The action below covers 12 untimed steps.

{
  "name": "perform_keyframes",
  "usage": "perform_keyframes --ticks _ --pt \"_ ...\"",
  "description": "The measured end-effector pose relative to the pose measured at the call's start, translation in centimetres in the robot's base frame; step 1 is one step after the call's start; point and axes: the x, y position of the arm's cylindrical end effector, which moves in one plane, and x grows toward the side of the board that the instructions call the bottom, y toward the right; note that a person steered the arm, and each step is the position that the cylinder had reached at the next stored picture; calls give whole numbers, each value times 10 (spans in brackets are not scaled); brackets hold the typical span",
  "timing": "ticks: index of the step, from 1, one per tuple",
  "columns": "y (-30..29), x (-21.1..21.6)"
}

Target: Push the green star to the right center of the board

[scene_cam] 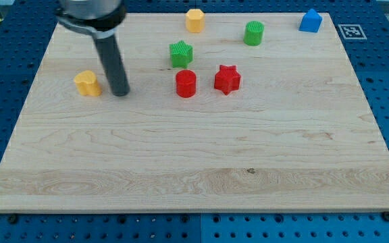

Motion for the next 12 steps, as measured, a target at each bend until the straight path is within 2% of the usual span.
perform_keyframes --ticks 1,4,6,7,10,12 --pt "32 -4" --pt "33 -9" --pt "47 -67" --pt "63 -81" --pt "141 -114" --pt "188 -107"
